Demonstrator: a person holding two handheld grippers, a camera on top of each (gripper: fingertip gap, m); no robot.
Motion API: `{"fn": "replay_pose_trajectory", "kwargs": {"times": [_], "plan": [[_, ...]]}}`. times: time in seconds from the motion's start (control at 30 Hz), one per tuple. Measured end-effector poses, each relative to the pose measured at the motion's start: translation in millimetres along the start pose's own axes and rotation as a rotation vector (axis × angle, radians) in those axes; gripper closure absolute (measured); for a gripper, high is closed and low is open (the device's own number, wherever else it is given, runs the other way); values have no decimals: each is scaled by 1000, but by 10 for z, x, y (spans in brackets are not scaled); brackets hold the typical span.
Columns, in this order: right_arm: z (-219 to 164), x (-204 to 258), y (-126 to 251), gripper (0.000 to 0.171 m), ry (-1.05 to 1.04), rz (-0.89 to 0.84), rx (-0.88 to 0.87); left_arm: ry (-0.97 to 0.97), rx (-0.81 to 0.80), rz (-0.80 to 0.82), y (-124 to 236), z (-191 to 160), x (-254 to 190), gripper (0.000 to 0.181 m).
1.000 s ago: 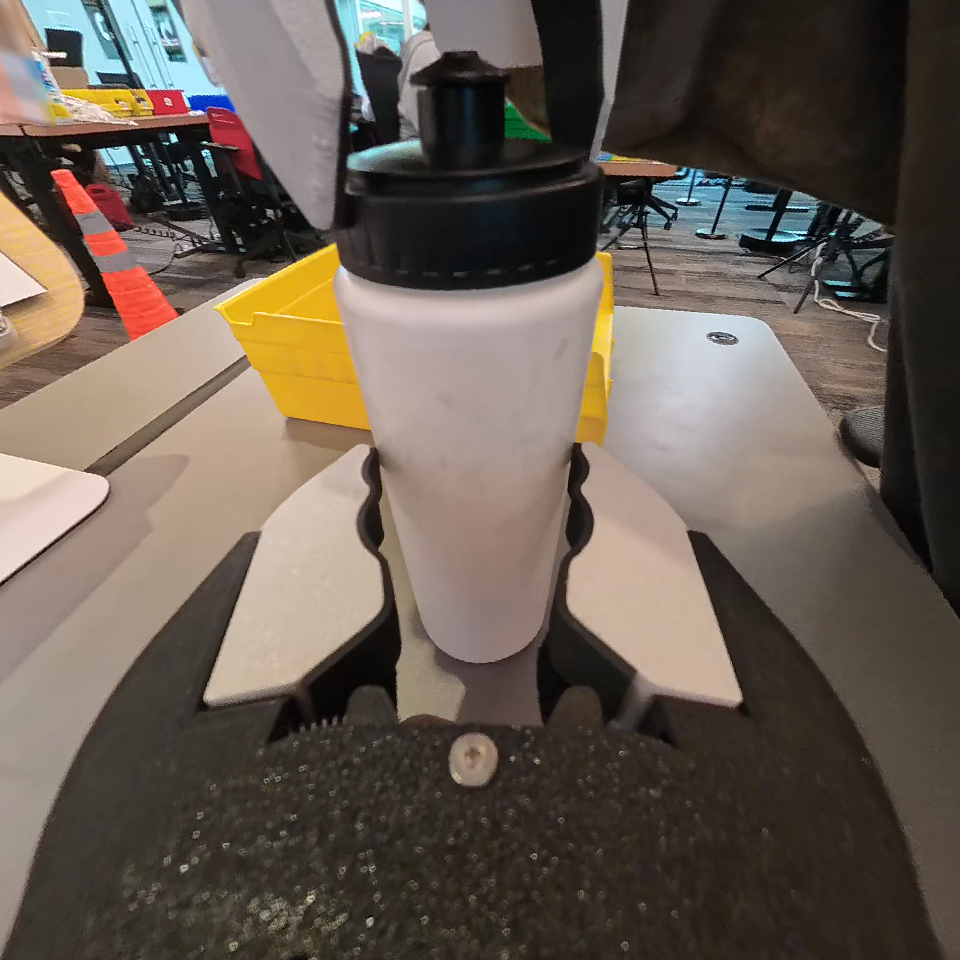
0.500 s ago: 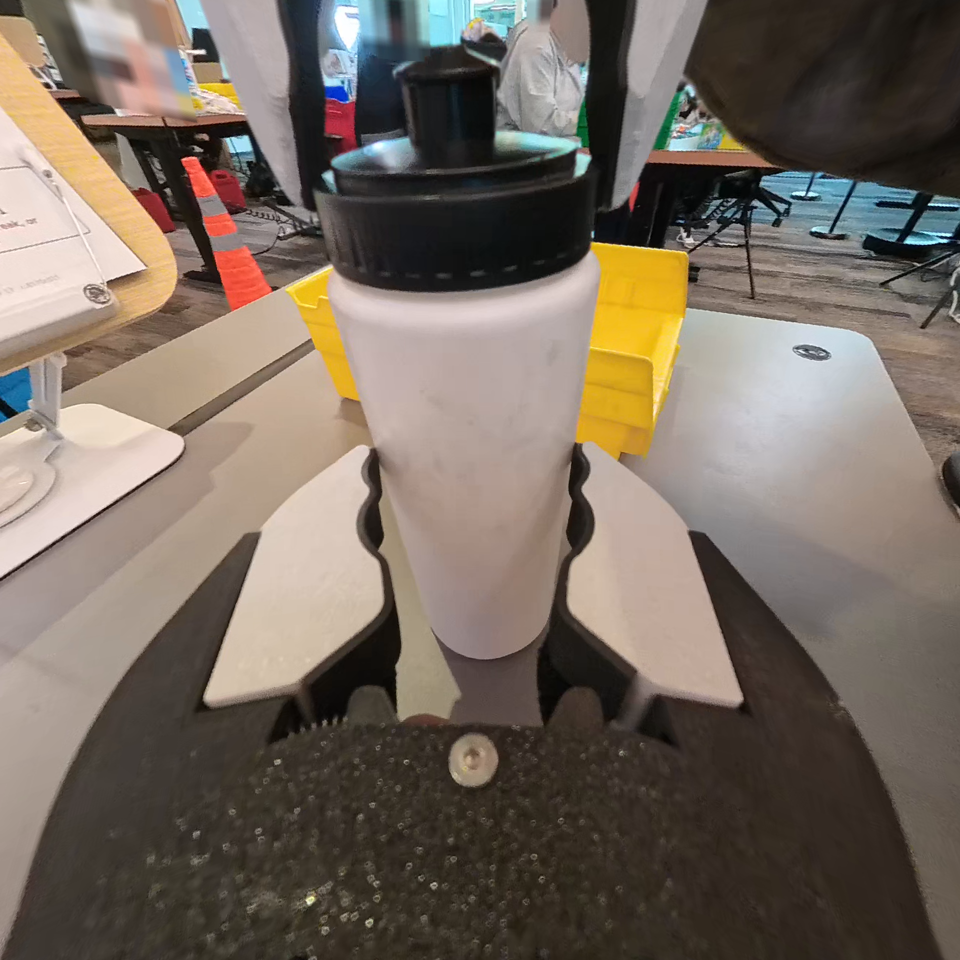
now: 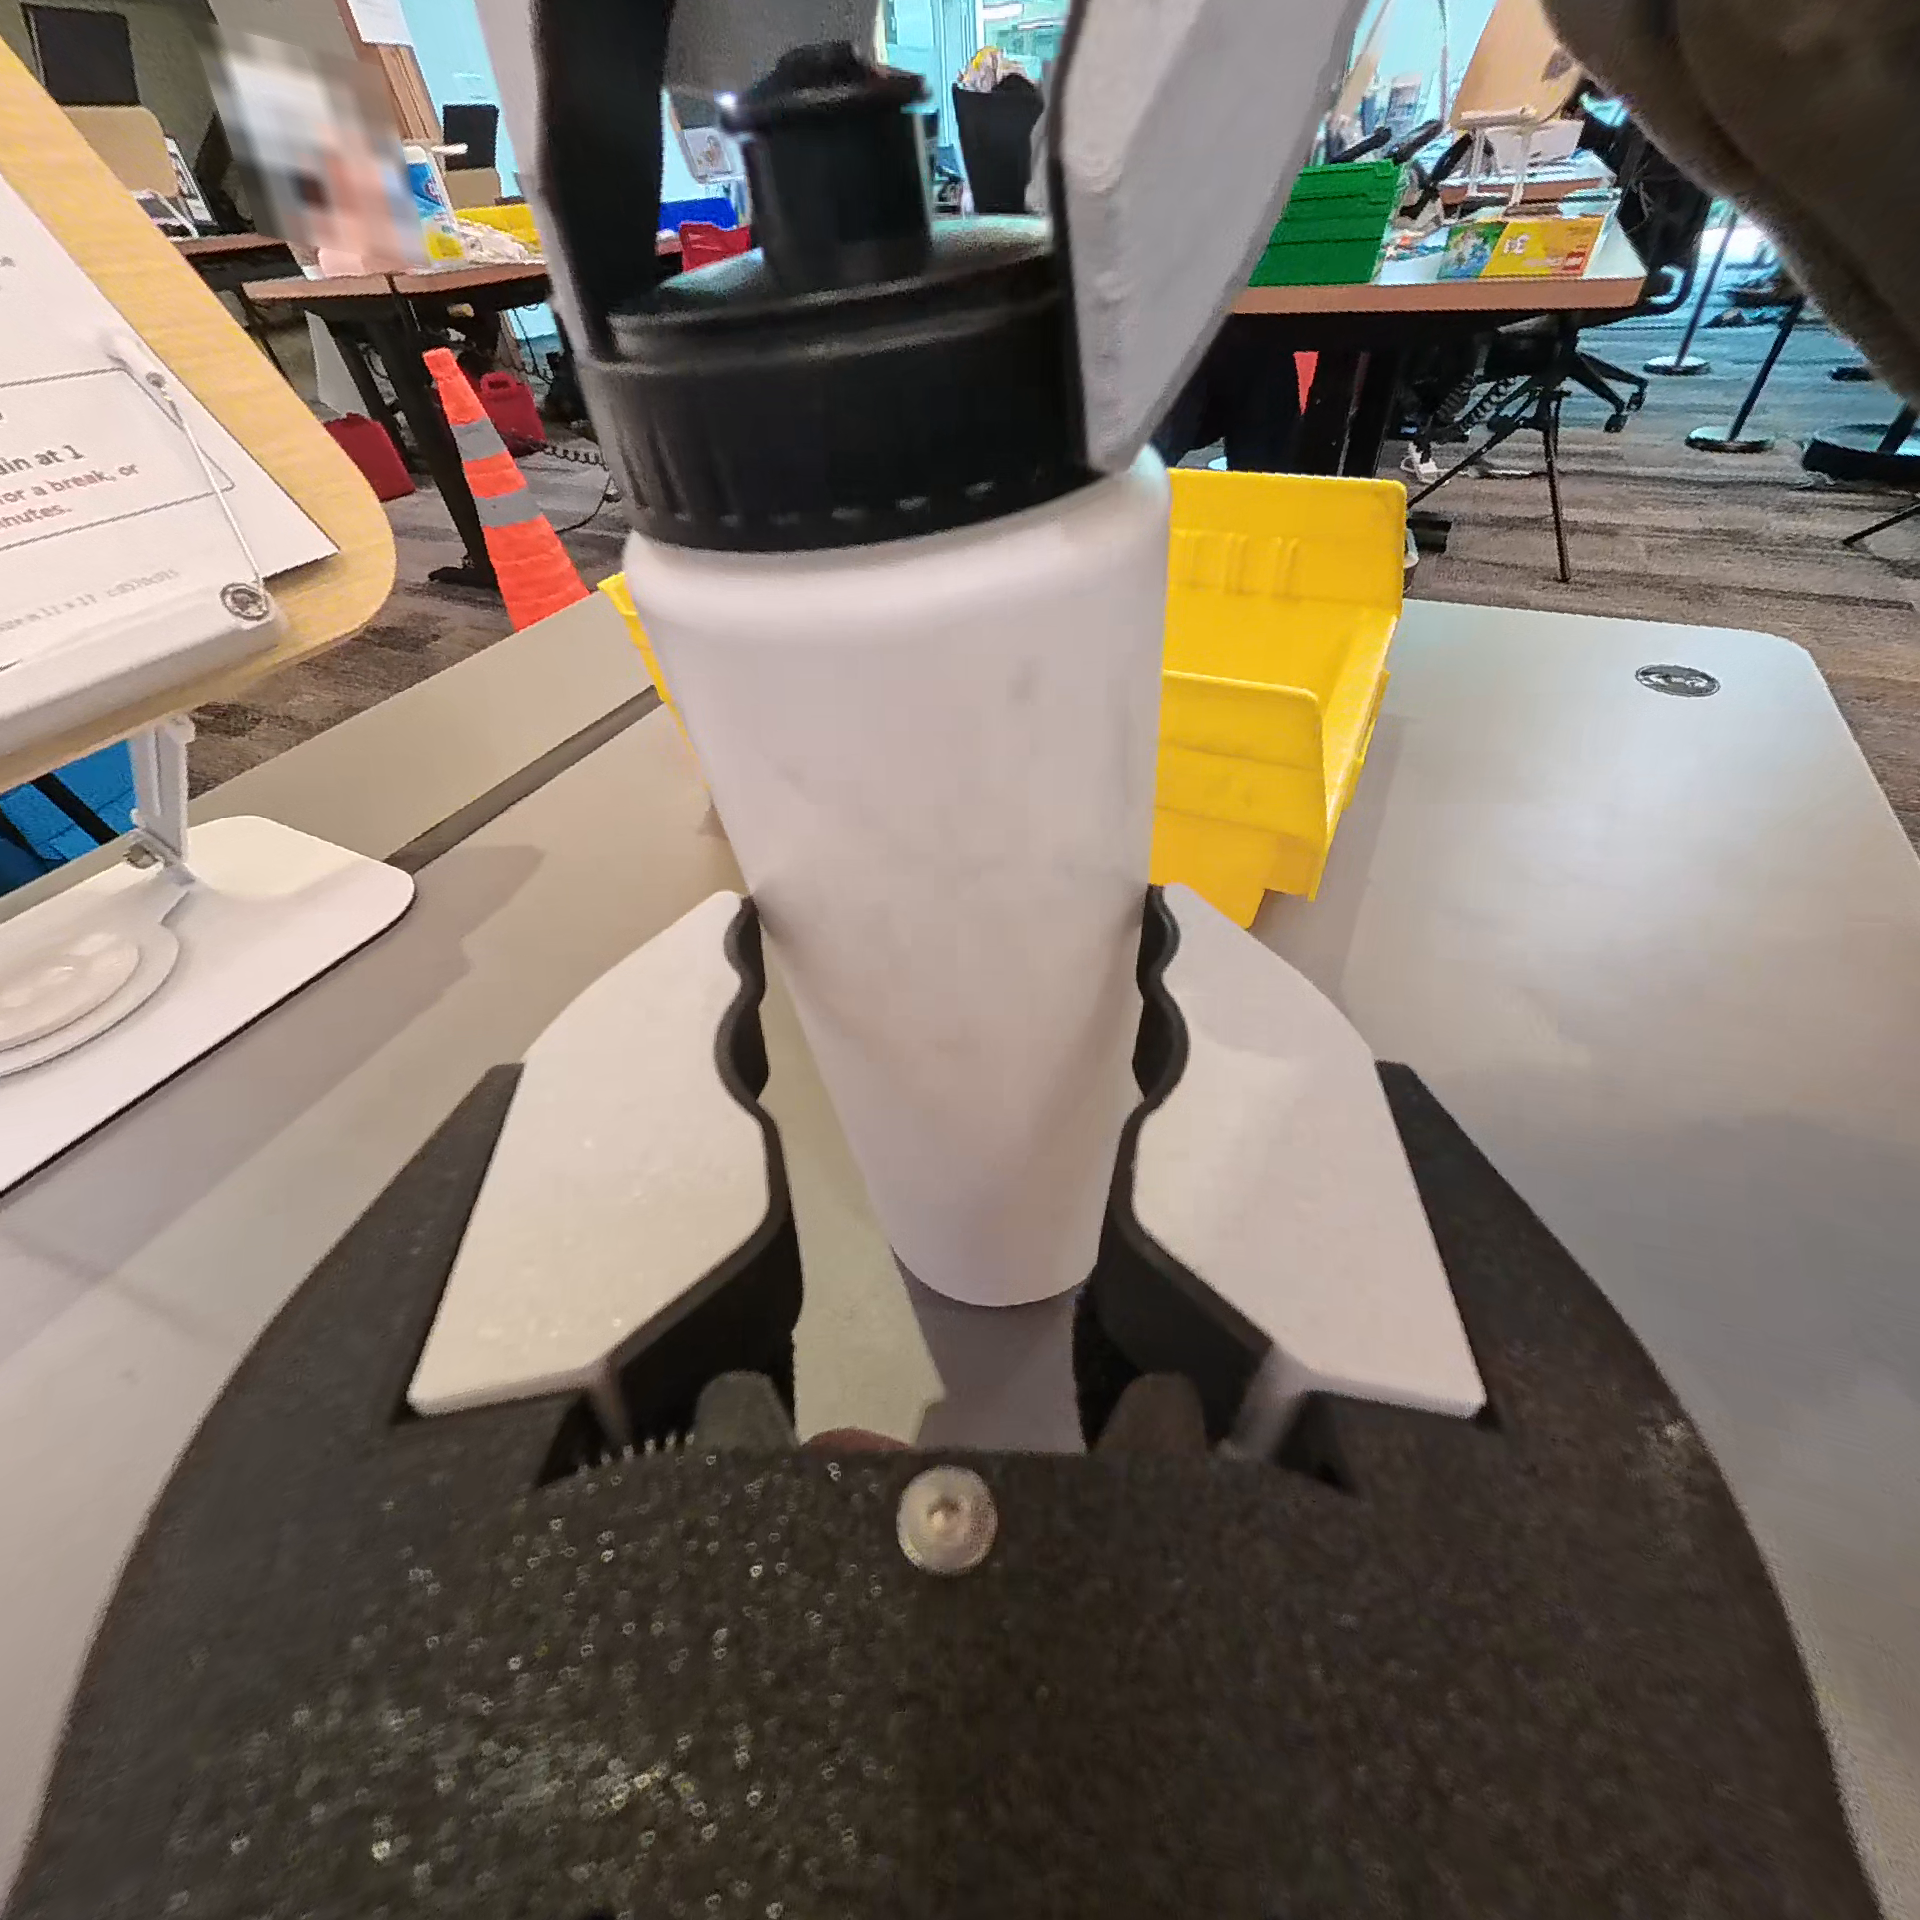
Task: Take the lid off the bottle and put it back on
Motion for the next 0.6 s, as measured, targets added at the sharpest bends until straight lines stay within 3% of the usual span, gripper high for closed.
{"fn": "replay_pose_trajectory", "kwargs": {"times": [0.27,0.4,0.47,0.53,0.6], "plan": [[63,33,-32,108,-182,-122,1,-29,1,30,-11,-6,-26,112],[22,77,0,110,-198,-115,-60,-72,-4,16,-13,-8,-67,112],[37,137,126,117,-128,-90,-179,-99,-5,13,-12,-3,-100,112],[36,159,283,93,-12,-81,-276,-94,-3,-1,-13,-4,-87,112],[-46,169,352,74,161,-103,-232,-74,-10,-33,-12,-11,-48,112]]}}
Point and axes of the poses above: each gripper's, where its closed fingertips meet, y back along the fingers, z out of its top, x = y × z across the jaws, the point moved 5 cm from there along y, back along the fingers, and after that the axes turned 4 degrees about x, right-handed, at the moved point
